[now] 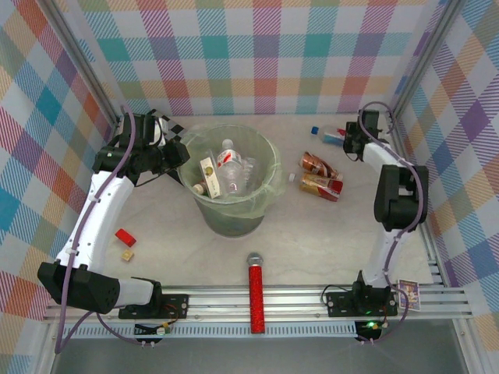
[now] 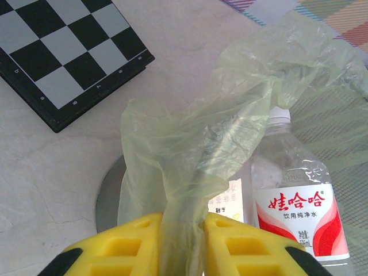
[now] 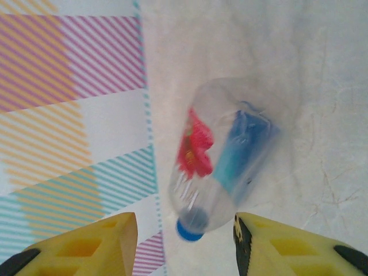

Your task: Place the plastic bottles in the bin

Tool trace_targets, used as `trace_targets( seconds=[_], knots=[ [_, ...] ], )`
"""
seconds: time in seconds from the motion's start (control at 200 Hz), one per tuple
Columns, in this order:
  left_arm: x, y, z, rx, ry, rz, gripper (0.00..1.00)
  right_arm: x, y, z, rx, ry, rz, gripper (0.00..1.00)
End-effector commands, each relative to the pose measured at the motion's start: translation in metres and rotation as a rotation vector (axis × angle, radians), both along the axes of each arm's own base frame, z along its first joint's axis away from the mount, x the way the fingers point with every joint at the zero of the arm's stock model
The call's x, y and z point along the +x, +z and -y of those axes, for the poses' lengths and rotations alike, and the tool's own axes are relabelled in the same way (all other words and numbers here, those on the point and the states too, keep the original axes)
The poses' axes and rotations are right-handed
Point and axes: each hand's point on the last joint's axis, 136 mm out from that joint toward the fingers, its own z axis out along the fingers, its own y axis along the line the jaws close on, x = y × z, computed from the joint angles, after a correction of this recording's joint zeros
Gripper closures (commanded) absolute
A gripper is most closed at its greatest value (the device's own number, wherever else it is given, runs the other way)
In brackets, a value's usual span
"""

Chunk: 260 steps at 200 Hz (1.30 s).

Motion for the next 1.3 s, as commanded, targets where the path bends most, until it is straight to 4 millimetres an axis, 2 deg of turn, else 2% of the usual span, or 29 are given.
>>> trace_targets(
  seconds=[0.0, 0.1, 0.215, 0.43, 0.72, 0.91, 1.055, 1.21, 1.295],
  knots=[
    [-0.004, 0.019, 0.004, -0.017, -0.006, 0.046, 0.77, -0.008, 0.027, -0.002, -0.041, 0.069, 0.03, 0.5],
    [-0.003, 0.019, 0.005, -0.022, -0.009, 0.047, 0.77, -0.01, 0.023, -0.004, 0.029, 0.081, 0.016, 0.47],
    [-0.003, 0.018, 0.005, -0.025, -0.011, 0.046, 0.77, -0.003, 0.009, -0.003, 0.062, 0.073, -0.01, 0.38],
    [-0.004, 0.025, 0.006, -0.022, -0.02, 0.054, 0.77, 0.026, -0.023, -0.003, 0.072, 0.093, -0.061, 0.22],
    [-0.007, 0.035, 0.001, 0.008, -0.015, 0.06, 0.76, 0.061, -0.063, 0.004, 0.058, 0.099, -0.105, 0.13],
    [-0.007, 0.03, 0.0, 0.012, -0.01, 0.052, 0.76, 0.067, -0.088, -0.002, 0.119, 0.109, -0.163, 0.15],
    [-0.007, 0.027, 0.0, 0.011, -0.009, 0.051, 0.76, 0.066, -0.098, -0.005, 0.128, 0.13, -0.183, 0.24],
    [-0.007, 0.026, 0.0, 0.005, -0.007, 0.051, 0.76, 0.06, -0.102, -0.005, 0.139, 0.143, -0.183, 0.33],
    [-0.007, 0.027, 0.0, 0.006, -0.007, 0.054, 0.77, 0.055, -0.092, -0.004, 0.115, 0.161, -0.165, 0.33]
  ],
)
